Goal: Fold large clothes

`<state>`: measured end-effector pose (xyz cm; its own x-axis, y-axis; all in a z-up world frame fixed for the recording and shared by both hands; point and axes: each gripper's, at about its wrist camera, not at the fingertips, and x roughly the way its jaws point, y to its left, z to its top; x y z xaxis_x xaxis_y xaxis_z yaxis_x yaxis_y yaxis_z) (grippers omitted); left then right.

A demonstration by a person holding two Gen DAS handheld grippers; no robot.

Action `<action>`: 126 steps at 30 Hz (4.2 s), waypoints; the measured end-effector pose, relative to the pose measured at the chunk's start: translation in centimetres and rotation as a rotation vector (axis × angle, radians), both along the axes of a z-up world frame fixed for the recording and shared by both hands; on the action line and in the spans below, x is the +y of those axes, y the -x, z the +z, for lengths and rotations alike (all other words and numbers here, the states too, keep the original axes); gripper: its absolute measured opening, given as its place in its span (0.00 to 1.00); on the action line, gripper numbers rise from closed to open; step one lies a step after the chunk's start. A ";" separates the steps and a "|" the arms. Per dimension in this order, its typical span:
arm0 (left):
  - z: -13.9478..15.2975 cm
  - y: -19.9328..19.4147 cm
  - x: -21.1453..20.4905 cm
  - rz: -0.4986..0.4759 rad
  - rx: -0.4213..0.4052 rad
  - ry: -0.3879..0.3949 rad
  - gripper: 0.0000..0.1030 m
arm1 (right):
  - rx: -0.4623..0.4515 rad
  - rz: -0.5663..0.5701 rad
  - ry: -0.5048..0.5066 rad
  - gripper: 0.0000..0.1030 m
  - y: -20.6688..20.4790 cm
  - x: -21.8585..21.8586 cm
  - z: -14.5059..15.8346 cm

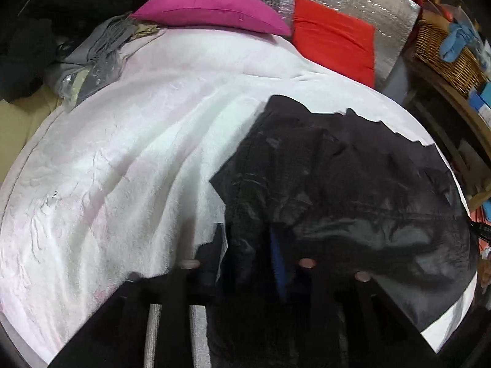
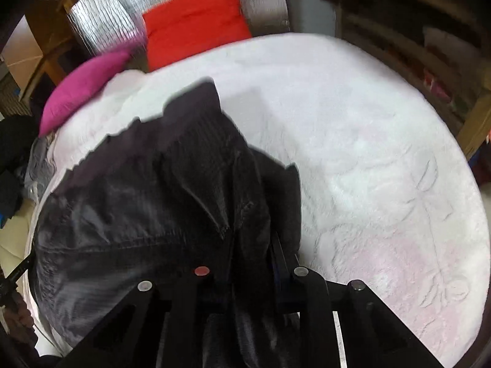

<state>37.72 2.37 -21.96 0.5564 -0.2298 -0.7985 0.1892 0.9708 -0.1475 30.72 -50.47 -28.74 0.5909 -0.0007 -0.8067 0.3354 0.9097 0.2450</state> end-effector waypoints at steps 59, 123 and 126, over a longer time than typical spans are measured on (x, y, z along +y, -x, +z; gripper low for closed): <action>2.6 -3.1 -5.1 -0.344 0.065 0.645 0.33 | -0.269 0.223 -0.443 0.35 -1.0 1.9 2.1; -1.2 1.0 -9.7 -0.131 -0.031 -0.173 0.80 | -0.179 -0.114 -0.181 0.69 3.0 -3.0 3.6; 0.2 0.6 -8.6 -0.113 -0.023 -0.124 0.80 | -0.214 -0.084 -0.136 0.69 1.8 -1.2 4.3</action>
<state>37.14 -6.27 -21.80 0.5509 -0.1922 -0.8121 0.3005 0.9535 -0.0219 28.96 -51.71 -24.41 0.7503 0.0435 -0.6597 0.3357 0.8346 0.4367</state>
